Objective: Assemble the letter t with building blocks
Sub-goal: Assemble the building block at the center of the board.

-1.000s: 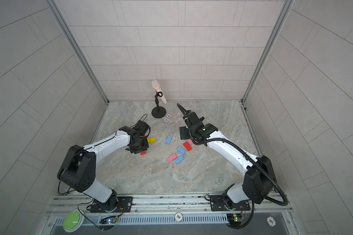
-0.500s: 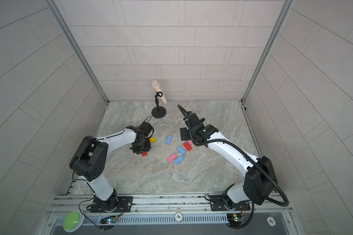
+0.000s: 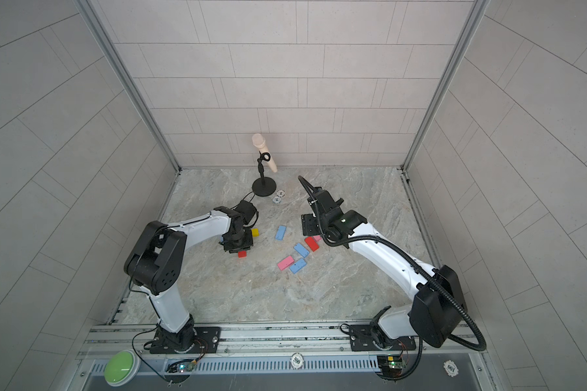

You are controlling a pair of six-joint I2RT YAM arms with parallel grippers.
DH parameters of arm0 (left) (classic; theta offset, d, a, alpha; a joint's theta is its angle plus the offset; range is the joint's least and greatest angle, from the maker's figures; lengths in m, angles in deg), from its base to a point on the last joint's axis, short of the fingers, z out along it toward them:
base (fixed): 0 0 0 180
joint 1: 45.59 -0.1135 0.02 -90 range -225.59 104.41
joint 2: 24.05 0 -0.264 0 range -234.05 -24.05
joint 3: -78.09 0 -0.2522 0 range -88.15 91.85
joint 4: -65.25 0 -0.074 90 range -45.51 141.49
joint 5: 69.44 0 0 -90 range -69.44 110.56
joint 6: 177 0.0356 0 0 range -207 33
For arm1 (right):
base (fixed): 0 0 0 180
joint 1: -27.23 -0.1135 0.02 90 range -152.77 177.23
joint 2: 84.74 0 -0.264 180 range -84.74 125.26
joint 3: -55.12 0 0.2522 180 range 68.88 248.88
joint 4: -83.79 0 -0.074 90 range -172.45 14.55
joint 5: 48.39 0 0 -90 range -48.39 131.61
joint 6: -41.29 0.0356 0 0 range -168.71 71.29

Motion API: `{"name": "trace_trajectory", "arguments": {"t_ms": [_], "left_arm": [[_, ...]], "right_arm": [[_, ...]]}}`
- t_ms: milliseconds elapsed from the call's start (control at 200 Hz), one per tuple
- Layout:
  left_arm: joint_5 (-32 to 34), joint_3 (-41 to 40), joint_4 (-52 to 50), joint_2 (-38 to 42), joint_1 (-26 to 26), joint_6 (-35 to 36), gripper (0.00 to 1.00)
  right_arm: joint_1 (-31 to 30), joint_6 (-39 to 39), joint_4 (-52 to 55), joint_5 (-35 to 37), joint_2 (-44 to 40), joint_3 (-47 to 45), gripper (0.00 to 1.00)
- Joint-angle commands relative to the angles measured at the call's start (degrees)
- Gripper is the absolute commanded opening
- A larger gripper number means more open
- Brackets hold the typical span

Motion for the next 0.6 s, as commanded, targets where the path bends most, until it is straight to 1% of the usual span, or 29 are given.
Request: {"name": "trace_trajectory", "arguments": {"t_ms": [0,431,591], "left_arm": [[1.94,0.64,-1.32,-1.00,0.09,1.53,0.28],[3.09,0.29,-1.85,-1.61,-0.88,4.26,0.32],[3.25,0.05,-1.74,-1.09,-1.57,4.35,0.36]], "right_arm": [[0.22,0.80,0.14,1.23,-1.89,-0.56,0.69],[0.25,1.50,-0.02,1.46,-2.74,-1.54,0.69],[0.19,1.78,0.07,1.43,-2.80,-1.63,0.69]]}}
